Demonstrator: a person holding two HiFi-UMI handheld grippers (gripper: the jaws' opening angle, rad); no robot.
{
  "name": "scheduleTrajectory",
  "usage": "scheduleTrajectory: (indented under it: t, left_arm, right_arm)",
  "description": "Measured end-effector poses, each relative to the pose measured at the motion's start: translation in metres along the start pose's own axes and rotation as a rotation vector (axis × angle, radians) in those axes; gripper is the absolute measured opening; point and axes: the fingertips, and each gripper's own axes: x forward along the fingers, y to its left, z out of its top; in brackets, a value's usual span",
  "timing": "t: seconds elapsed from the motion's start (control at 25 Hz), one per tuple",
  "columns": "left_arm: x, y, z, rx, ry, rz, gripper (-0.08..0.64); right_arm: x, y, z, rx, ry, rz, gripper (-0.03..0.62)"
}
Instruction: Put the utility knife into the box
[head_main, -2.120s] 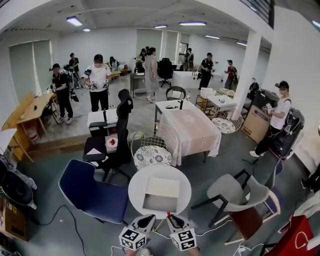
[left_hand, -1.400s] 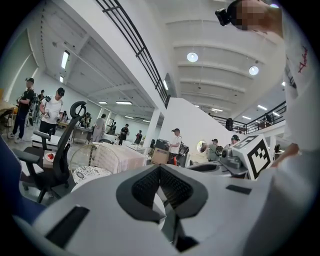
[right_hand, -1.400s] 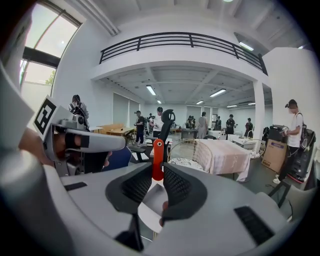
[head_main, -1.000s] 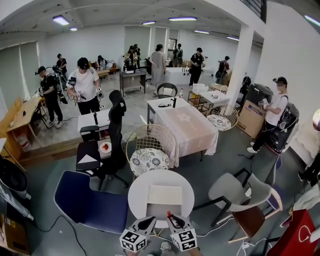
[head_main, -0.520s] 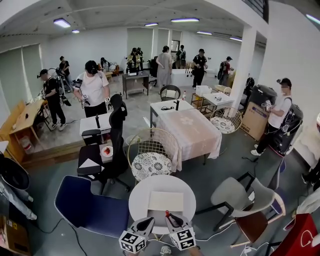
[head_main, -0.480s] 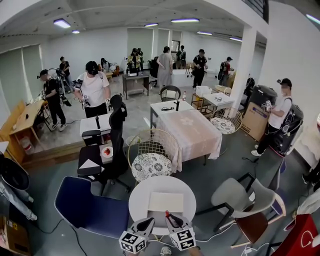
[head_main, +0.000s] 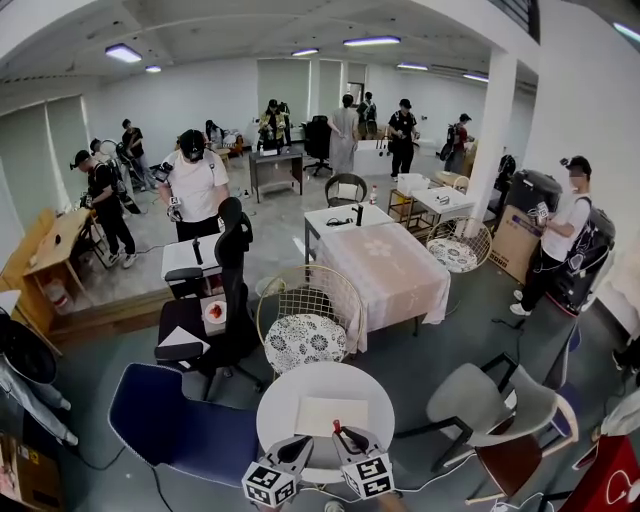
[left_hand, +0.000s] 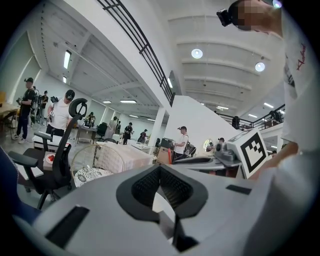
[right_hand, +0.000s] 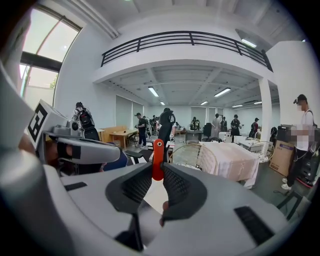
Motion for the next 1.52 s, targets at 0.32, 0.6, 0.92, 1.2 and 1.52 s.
scheduleTrajectory:
  t: [0.32,0.6,0.92,1.2,1.52]
  left_arm:
    - [0.004,0.012,-0.026,-0.04,0.056,0.03,0.012]
    - [0.0,0.018,-0.07,-0.107,0.134,0.058,0.012]
    - [-0.01,0.014,-0.12,-0.179,0.232,0.076,0.012]
    - [-0.007,0.017,-0.134,-0.207,0.257,0.087,0.012]
    - [-0.01,0.022,-0.131,-0.216,0.242,0.104,0.012]
  right_arm:
    - [0.009,-0.002,-0.024,0.029,0.061,0.025,0.077]
    - [0.006,0.007,-0.076,0.101,0.161,0.047,0.077]
    - [-0.003,0.022,-0.137,0.182,0.28,0.076,0.077]
    - [0.0,0.023,-0.162,0.192,0.341,0.096,0.077]
    - [0.008,0.031,-0.182,-0.11,0.469,0.177,0.077]
